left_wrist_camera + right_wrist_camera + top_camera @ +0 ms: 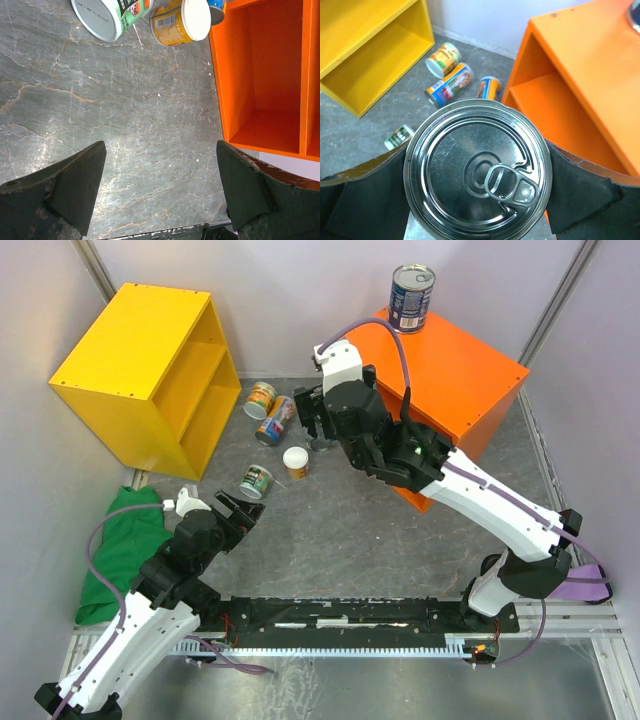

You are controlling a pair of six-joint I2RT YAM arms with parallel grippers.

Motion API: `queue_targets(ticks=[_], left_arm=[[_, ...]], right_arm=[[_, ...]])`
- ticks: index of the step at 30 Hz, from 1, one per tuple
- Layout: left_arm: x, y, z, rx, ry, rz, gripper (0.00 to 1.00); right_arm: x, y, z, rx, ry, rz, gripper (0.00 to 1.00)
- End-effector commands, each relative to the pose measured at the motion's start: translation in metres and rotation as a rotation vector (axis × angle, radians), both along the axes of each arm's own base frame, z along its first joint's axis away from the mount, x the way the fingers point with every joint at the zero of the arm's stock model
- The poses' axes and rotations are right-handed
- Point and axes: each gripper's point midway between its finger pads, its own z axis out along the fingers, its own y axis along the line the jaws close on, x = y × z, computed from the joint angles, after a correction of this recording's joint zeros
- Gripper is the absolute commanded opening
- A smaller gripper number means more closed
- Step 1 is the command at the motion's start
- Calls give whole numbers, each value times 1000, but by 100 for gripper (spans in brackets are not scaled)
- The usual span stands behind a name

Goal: Place and organize the canned foods onto the counter
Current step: Pick up the canned food from the center of the board, then place the canned food on the counter.

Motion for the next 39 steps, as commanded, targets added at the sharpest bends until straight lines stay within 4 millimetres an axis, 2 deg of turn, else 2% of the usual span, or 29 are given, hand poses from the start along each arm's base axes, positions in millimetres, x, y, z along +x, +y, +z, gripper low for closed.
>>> queue_targets(ticks=[1,10,22,29,39], left_arm=[[5,-4,19,-12,-57,-20,96],[6,-4,21,7,-59,-31,96],[7,-6,19,9,-50,-30,96],[10,-7,15,6,-44,-26,96],[16,-8,6,19,-32,-11,96]], right_arm=[[8,-44,101,214,-202,-120,1],[25,-84,136,222,-269,-212,1],[55,-125,156,256,-301,-290,1],[76,-138,153,278,-281,-307,2],[119,-148,130,299,-215,-320,2]])
